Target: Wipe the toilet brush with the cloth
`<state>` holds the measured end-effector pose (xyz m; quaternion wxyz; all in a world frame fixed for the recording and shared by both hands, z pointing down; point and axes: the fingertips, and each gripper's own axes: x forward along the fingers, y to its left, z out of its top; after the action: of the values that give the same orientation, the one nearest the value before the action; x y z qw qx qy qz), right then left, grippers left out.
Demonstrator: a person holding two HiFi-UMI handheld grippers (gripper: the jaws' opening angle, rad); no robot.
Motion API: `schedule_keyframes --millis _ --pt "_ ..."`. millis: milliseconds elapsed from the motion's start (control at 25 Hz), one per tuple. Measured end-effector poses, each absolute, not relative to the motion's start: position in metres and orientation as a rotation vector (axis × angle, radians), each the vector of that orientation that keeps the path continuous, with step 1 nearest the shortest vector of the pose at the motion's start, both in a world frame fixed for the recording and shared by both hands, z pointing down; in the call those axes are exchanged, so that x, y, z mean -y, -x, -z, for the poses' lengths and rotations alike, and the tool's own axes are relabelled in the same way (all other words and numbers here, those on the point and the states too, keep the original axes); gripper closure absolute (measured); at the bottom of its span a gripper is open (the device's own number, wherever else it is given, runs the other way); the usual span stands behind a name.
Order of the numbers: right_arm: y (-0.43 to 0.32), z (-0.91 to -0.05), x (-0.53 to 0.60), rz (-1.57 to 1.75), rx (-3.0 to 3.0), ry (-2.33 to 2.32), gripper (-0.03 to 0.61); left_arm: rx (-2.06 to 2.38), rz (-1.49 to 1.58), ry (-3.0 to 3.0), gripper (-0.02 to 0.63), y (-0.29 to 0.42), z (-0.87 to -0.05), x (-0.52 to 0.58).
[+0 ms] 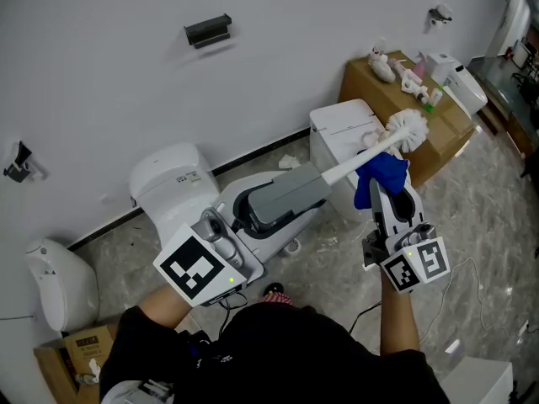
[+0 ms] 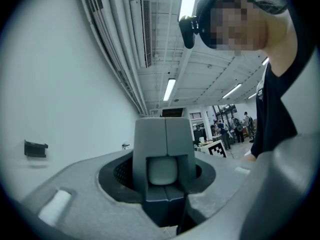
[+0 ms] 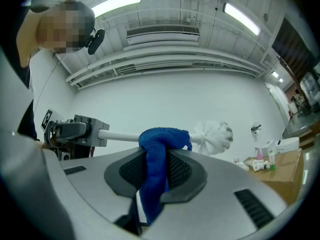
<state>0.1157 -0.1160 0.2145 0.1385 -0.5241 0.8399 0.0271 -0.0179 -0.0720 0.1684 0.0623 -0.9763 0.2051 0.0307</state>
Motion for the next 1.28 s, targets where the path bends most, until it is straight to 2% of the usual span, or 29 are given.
schedule_keyframes --millis 1280 --pt "-0.104 -0.22 0.134 -0.039 -2.487 1.481 0.5 -0.547 0.0 2.945 0.433 0.027 -0.175 0.088"
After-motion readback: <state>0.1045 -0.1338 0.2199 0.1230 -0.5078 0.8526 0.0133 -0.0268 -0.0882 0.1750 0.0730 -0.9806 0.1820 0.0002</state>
